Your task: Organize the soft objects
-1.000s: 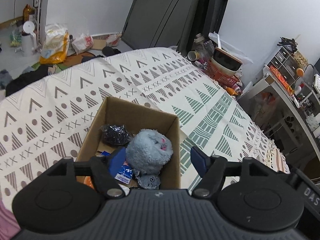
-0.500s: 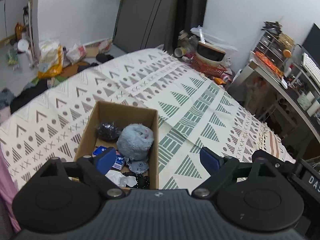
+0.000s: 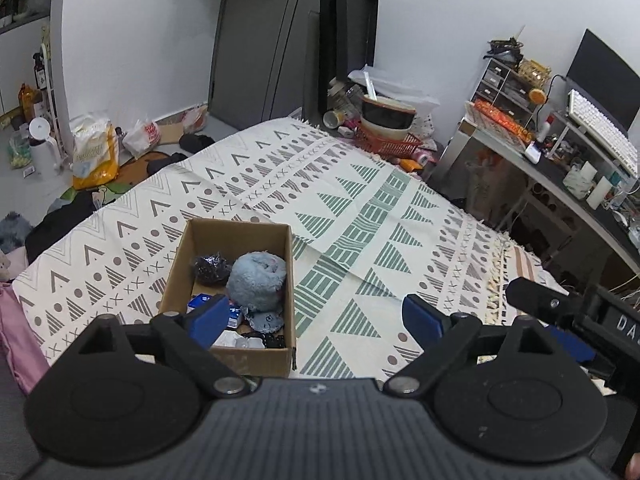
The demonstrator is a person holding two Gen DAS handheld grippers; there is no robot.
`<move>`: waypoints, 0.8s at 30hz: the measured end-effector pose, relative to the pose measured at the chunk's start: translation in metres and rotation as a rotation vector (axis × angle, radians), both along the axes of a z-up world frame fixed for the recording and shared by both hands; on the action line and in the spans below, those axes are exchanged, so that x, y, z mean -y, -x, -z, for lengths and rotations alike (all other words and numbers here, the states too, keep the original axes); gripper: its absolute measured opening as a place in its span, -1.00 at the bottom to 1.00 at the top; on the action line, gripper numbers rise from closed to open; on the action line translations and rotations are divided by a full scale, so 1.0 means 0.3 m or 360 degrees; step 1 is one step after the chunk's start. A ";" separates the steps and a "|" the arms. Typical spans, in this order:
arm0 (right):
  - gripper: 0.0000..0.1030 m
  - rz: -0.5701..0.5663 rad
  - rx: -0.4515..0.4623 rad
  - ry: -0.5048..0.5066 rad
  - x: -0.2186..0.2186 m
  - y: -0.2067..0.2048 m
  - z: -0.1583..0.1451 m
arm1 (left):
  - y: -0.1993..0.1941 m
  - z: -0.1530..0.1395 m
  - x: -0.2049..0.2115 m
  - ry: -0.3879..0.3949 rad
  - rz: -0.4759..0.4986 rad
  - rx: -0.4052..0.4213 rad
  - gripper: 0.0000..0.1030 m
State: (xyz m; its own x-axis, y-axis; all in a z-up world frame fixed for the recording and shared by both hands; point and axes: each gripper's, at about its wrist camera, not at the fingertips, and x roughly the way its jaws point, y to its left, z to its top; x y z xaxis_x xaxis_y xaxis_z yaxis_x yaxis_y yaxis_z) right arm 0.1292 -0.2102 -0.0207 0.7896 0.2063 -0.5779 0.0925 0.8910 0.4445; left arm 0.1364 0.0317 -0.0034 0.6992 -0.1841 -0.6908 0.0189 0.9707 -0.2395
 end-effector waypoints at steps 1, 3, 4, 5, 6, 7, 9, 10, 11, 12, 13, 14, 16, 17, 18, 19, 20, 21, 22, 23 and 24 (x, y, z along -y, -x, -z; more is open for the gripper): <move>1.00 -0.0008 0.0011 -0.0005 0.001 0.011 -0.016 | 0.015 -0.010 -0.004 0.0004 0.0000 0.0014 0.81; 1.00 -0.0045 0.0024 -0.0034 -0.002 0.033 -0.053 | 0.036 -0.029 -0.009 0.0007 -0.0007 0.0037 0.90; 1.00 -0.0082 0.0015 -0.0078 -0.001 0.041 -0.073 | 0.046 -0.037 -0.013 0.0006 -0.0008 0.0052 0.91; 1.00 -0.0121 0.0019 -0.0115 -0.002 0.052 -0.095 | 0.055 -0.046 -0.016 0.0002 -0.0008 0.0065 0.91; 1.00 -0.0144 0.0032 -0.0118 -0.007 0.063 -0.119 | 0.061 -0.053 -0.020 -0.0002 -0.0011 0.0072 0.92; 1.00 -0.0159 0.0051 -0.0091 -0.016 0.076 -0.145 | 0.066 -0.060 -0.024 -0.0005 -0.0019 0.0074 0.92; 1.00 -0.0174 0.0080 0.0000 -0.038 0.101 -0.190 | 0.078 -0.072 -0.032 -0.0012 -0.0031 0.0073 0.93; 1.00 -0.0182 0.0079 0.0034 -0.048 0.111 -0.204 | 0.084 -0.080 -0.035 -0.0015 -0.0034 0.0078 0.93; 1.00 -0.0195 0.0070 0.0062 -0.058 0.118 -0.215 | 0.093 -0.087 -0.038 -0.0017 -0.0035 0.0080 0.96; 1.00 -0.0213 0.0059 0.0089 -0.069 0.124 -0.223 | 0.098 -0.093 -0.040 -0.0018 -0.0035 0.0078 0.98; 1.00 -0.0225 0.0048 0.0117 -0.080 0.128 -0.227 | 0.104 -0.098 -0.040 -0.0021 -0.0034 0.0081 0.98; 1.00 -0.0232 0.0031 0.0158 -0.091 0.131 -0.230 | 0.113 -0.104 -0.038 -0.0028 -0.0030 0.0086 0.98; 1.00 -0.0237 0.0007 0.0233 -0.108 0.138 -0.229 | 0.132 -0.112 -0.030 -0.0075 -0.0016 0.0091 0.98; 1.00 -0.0241 -0.0006 0.0260 -0.114 0.140 -0.226 | 0.140 -0.115 -0.025 -0.0104 -0.0008 0.0096 0.98; 1.00 -0.0247 -0.0021 0.0283 -0.119 0.148 -0.224 | 0.150 -0.119 -0.019 -0.0135 0.0000 0.0107 0.98; 1.00 -0.0254 -0.0033 0.0303 -0.123 0.150 -0.221 | 0.158 -0.121 -0.017 -0.0153 0.0002 0.0112 0.98; 1.00 -0.0260 -0.0041 0.0319 -0.125 0.152 -0.220 | 0.167 -0.122 -0.017 -0.0169 0.0000 0.0117 0.98; 1.00 -0.0267 -0.0044 0.0331 -0.126 0.156 -0.219 | 0.177 -0.123 -0.016 -0.0185 -0.0009 0.0123 0.98; 1.00 -0.0270 -0.0047 0.0340 -0.126 0.160 -0.219 | 0.187 -0.122 -0.018 -0.0192 -0.0016 0.0126 0.98; 1.00 -0.0272 -0.0049 0.0349 -0.127 0.174 -0.225 | 0.196 -0.122 -0.019 -0.0200 -0.0019 0.0128 0.98; 1.00 -0.0272 -0.0053 0.0355 -0.125 0.181 -0.225 | 0.204 -0.121 -0.019 -0.0206 -0.0017 0.0128 0.98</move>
State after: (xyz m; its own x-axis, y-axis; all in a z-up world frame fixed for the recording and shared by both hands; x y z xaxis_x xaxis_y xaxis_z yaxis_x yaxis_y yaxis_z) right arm 0.0750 -0.1729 0.0467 0.7342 0.1997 -0.6489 -0.0564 0.9704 0.2349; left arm 0.0752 0.0374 0.0328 0.7546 -0.0893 -0.6501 0.0224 0.9936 -0.1105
